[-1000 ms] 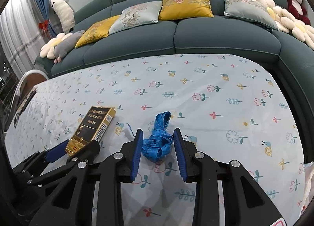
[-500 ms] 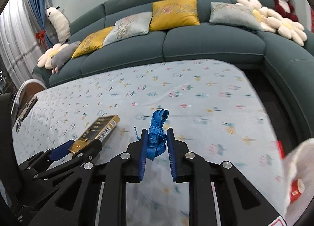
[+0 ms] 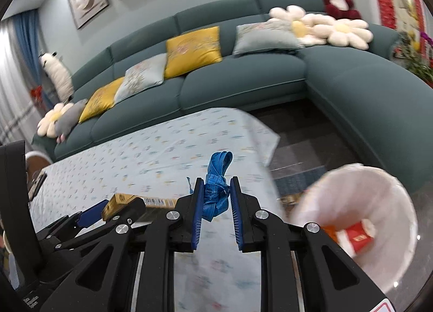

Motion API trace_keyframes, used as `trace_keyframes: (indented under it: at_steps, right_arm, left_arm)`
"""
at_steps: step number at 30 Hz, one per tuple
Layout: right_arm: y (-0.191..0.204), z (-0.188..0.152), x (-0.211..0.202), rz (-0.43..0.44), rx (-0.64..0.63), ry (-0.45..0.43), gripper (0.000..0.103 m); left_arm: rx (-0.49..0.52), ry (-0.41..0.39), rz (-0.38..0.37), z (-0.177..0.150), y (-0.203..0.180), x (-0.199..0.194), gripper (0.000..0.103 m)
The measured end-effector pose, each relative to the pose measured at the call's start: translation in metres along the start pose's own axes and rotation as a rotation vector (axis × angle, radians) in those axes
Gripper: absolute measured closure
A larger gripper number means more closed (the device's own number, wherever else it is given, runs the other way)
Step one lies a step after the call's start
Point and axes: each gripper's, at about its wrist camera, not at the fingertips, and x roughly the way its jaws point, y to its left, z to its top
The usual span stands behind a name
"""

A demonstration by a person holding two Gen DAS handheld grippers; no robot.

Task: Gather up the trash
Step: 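Carry the gold box and blue ribbon over the white bin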

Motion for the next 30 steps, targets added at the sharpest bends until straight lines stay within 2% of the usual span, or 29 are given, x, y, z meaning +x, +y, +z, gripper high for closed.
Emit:
trace_keyframes:
  at_steps: [1,2,6,9,18,28,30]
  right_arm:
    - [-0.01,-0.001,-0.007,-0.009,0.013,-0.006,0.085]
    - [-0.019,-0.003,-0.013,-0.018,0.023,-0.012,0.085]
    - [-0.055,-0.011,-0.034,-0.052,0.069,-0.027,0.085]
    - [-0.078,-0.016,-0.043,-0.073,0.1,-0.028,0.085]
    - [-0.121,-0.03,-0.057,-0.118,0.143,-0.036,0.085]
    - [-0.157,-0.038,-0.061,-0.156,0.19,-0.036,0.084]
    - [-0.166,-0.04,-0.061,-0.163,0.2,-0.036,0.084]
  left_arm:
    - [0.013,0.001,-0.008,-0.001,-0.008,-0.002,0.053]
    - [0.03,0.004,-0.019,-0.003,-0.018,-0.003,0.067]
    - [0.078,0.024,-0.053,-0.011,-0.05,-0.004,0.069]
    - [0.117,0.041,-0.065,-0.018,-0.073,0.0,0.078]
    - [0.195,0.033,-0.084,-0.024,-0.119,0.002,0.079]
    - [0.277,0.036,-0.139,-0.028,-0.171,0.005,0.08]
    - [0.292,0.044,-0.151,-0.029,-0.18,0.008,0.083]
